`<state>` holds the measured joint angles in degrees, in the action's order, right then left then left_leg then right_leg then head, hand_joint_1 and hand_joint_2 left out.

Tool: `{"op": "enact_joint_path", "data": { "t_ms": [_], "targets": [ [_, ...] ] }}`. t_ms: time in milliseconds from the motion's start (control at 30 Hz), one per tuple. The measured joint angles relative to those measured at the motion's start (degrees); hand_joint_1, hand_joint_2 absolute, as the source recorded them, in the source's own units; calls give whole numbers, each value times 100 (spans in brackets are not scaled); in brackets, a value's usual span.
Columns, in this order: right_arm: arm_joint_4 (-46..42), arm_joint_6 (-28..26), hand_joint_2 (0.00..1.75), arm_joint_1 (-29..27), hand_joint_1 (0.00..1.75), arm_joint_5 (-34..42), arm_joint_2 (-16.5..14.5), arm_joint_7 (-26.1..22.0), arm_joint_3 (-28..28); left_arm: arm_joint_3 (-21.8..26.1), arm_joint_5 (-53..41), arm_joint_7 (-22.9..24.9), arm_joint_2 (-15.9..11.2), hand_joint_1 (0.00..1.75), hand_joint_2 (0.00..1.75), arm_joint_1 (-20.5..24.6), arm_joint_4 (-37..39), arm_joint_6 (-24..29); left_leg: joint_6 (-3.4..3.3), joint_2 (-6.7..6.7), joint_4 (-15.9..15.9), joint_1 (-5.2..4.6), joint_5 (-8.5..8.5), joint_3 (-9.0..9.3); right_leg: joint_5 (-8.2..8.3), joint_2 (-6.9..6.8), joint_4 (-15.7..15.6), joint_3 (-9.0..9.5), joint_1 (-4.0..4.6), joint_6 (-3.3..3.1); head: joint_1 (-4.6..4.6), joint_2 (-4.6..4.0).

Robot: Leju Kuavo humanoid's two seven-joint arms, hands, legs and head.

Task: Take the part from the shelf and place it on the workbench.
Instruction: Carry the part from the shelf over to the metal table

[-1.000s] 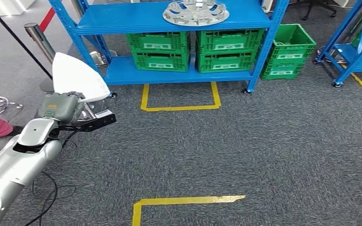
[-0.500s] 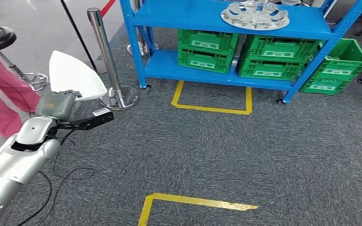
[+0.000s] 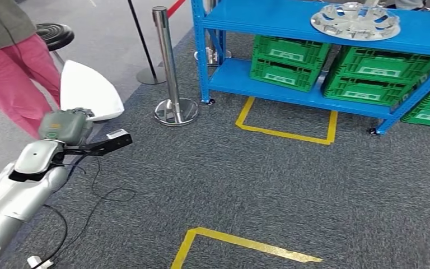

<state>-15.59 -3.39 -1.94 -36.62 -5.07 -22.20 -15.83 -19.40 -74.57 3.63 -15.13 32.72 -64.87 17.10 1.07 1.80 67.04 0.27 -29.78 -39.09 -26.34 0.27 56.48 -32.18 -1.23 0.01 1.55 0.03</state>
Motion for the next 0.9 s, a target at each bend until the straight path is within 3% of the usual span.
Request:
{"op": "enact_joint_path", "data": {
  "t_ms": [67,100,167,200,267,300,367,433,500,567,600,633,667,733,800,867,900],
  "targets": [
    [4,1,0,-10,0,1,1,0,1,-1,-3,1,9,175,175,-15,0,-7,49,-129,622,37,-208,-300,-21,-169,5,12,0,2,5,0],
    [5,1,0,-12,0,1,-1,-1,1,-1,-4,3,9,175,175,-28,0,-10,65,-151,658,53,-152,-318,-33,-252,8,19,-1,9,8,1],
    [8,2,0,-7,0,4,-7,-3,2,1,-6,7,5,175,175,-35,0,-13,76,-256,100,72,215,-36,-69,-410,19,50,-7,42,7,0],
    [9,2,0,-3,0,8,-8,-5,2,3,-7,8,5,175,175,-27,0,-12,75,-412,-293,52,371,168,-94,-480,30,69,7,73,10,0],
    [10,1,0,5,0,14,-7,-9,2,5,-9,8,5,175,175,-12,0,-11,-1,-642,-797,11,500,408,-146,-610,56,95,53,139,10,0],
    [11,0,0,7,0,15,-7,-10,2,6,-11,9,5,175,175,-16,0,-12,-50,-674,-854,-13,475,419,-166,-678,61,107,77,166,6,0],
    [13,0,0,16,0,16,-7,-10,2,12,-14,10,-3,175,175,-38,-1,-13,-150,-524,-865,-12,480,391,-208,-778,64,119,73,218,-4,0],
    [16,0,0,24,0,17,-6,-11,2,19,-14,11,-8,175,175,-34,-2,-13,-227,-377,-874,1,494,385,-393,-538,287,23,40,263,-17,1],
    [21,1,0,24,0,18,-7,-13,3,21,-15,11,0,175,175,-19,-2,-13,-283,-231,-877,1,498,381,-760,-169,997,-307,29,271,-41,0],
    [30,1,0,7,0,21,-7,-14,4,21,-16,10,5,175,175,-24,-2,-14,-311,-60,-874,-23,496,381,-992,-49,1721,-691,43,248,-49,-1],
    [33,1,0,-1,0,26,-7,-14,4,21,-16,10,5,175,175,-28,-2,-13,-317,34,-872,-38,496,384,-942,-34,1815,-777,53,223,-50,-1],
    [36,0,0,-3,0,32,-7,-16,5,22,-16,10,7,175,175,-31,-2,-13,-317,131,-871,-52,496,392,-774,-13,1671,-753,63,187,-50,-1],
    [37,-1,0,1,0,37,-7,-19,5,24,-16,10,8,175,175,-29,-2,-11,-317,225,-870,-64,495,403,-525,42,1323,-632,76,142,-51,-1],
    [45,-3,0,16,0,47,3,-27,7,28,-16,10,16,175,175,-16,-2,-4,-311,382,-866,-71,495,406,-133,313,557,-312,78,46,-39,-1],
    [58,-7,0,28,0,55,11,-33,13,37,-16,10,18,175,175,-4,-3,5,-270,521,-866,-44,516,364,-60,477,204,-136,78,8,-37,1],
    [65,-10,0,38,0,61,8,-37,27,53,-15,11,4,175,175,-9,-4,7,-198,654,-881,-20,543,328,-67,359,111,-74,72,13,-47,2],
    [66,-11,0,43,0,63,5,-38,34,65,-14,10,-8,175,175,-13,-4,7,-165,605,-849,-29,514,310,-55,286,70,-45,60,7,-40,1]
  ]
}}
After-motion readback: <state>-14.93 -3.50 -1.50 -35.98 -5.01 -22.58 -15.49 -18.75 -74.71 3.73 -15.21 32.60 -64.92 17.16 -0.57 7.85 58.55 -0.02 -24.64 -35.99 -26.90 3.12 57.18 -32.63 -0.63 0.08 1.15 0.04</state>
